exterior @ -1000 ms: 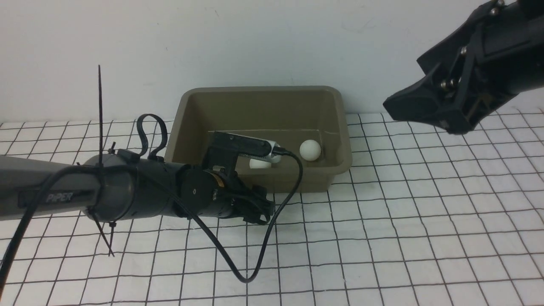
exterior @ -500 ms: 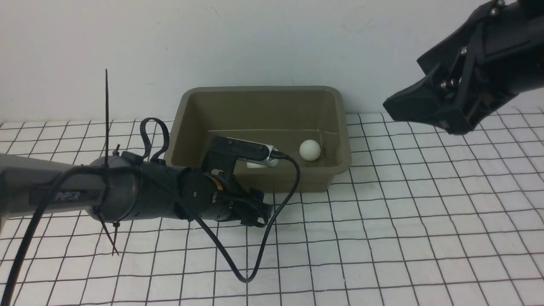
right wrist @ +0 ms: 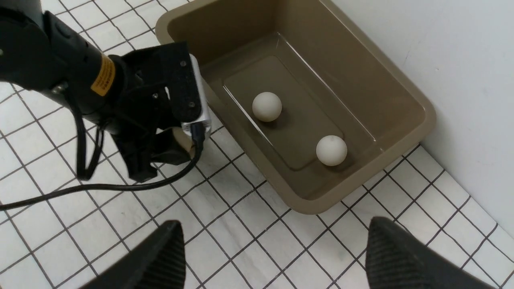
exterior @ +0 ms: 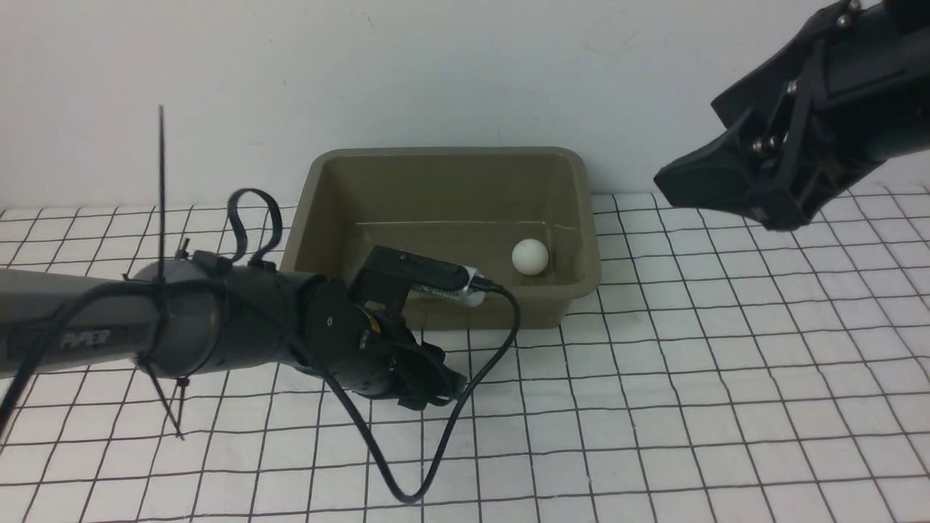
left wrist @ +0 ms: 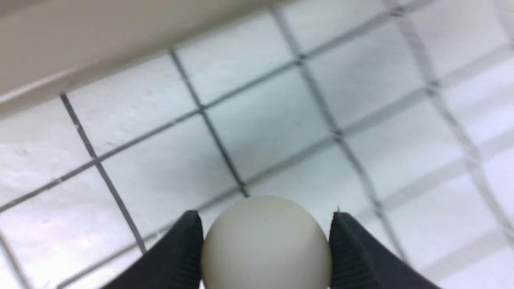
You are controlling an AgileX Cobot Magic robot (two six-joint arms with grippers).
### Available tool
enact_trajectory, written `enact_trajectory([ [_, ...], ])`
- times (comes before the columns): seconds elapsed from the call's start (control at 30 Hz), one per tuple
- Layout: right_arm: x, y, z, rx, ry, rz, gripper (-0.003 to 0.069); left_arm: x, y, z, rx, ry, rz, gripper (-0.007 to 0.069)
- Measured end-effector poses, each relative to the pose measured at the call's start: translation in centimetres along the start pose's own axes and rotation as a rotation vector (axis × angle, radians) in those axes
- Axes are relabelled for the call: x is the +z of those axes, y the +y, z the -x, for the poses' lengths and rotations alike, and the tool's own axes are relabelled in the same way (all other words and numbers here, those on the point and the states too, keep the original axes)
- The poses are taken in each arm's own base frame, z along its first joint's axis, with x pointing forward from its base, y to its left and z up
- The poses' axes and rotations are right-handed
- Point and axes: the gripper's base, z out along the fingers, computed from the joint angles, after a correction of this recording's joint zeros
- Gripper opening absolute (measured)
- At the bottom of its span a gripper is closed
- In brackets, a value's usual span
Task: Put the table tennis balls into the box on the white checkered tablecloth.
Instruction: 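Reach for and grasp a ping pong ball on the table beside the basket, then drop the ball into the bin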
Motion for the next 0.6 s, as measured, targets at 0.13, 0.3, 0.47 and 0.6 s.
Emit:
enact_trajectory([
  [0.13, 0.0, 0.0, 0.0, -0.002, 0.000, 0.001, 0.0545, -3.6, -1.5, 0.9, 0.111, -0.066, -0.036, 0.0354],
  [0.3, 0.0, 0.0, 0.0, -0.002, -0.001, 0.000, 0.0545, -7.8, -1.9, 3.6, 0.190, -0.357, -0.008, 0.0354],
  [0.47, 0.0, 0.0, 0.0, -0.002, -0.001, 0.000, 0.0545, -8.1, 2.0, 5.4, 0.122, -0.522, 0.115, 0.0354],
  [0.6, 0.0, -0.1, 0.2, -0.004, -0.020, -0.016, 0.0545, -5.7, 6.6, 5.3, 0.101, -0.501, 0.230, 0.0354],
])
